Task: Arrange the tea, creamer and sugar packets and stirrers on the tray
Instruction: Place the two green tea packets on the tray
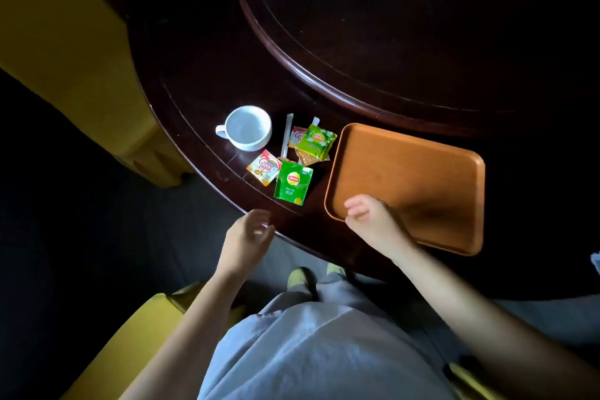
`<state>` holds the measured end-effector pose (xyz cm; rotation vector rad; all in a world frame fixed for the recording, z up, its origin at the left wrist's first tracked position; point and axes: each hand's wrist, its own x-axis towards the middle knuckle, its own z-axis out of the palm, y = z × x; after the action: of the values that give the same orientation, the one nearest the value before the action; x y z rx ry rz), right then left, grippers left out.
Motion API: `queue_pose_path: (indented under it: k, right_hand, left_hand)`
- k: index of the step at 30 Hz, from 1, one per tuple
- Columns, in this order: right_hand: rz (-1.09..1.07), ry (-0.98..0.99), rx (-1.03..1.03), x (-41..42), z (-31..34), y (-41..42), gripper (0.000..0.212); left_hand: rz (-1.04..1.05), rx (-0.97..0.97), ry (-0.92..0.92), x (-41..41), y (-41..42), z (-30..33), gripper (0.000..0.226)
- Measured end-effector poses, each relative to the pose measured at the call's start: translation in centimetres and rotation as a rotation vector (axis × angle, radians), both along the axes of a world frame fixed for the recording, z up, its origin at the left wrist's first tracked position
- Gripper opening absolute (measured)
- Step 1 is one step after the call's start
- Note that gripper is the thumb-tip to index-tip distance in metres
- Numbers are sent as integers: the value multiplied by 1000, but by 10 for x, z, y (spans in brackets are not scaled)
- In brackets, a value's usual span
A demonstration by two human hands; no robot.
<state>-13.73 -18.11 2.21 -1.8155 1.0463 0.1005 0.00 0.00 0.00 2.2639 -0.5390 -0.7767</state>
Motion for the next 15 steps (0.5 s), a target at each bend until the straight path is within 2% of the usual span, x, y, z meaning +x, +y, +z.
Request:
queue_pose_path:
  k: [2,5,9,15]
  right_hand:
    - [120,67,-245,21,5,-14,27]
    - [247,51,-456,57,8,-36,38]
    - [333,94,-512,93,-11,-60,45]
    - [377,185,-579,127,-28,-83,49]
  left_hand:
    - [-29,17,-145,4,-15,-4,29]
    - [-47,66,-206,5,-41,-10,42]
    - [41,152,-248,5,-65,-19,54]
    - [141,279,-263,1,-80,-30,58]
